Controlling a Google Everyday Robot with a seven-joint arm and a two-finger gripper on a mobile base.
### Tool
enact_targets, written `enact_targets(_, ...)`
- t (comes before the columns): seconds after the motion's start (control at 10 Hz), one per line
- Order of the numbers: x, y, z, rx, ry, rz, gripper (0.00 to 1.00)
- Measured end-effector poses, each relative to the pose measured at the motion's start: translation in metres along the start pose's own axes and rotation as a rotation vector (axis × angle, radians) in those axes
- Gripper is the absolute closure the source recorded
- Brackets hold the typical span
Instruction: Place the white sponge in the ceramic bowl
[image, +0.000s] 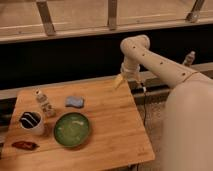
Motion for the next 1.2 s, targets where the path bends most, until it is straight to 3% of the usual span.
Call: enact_targets(1.2, -0.0013, 0.0002, -0.0029, 0.003, -0.005, -0.021, 0.20)
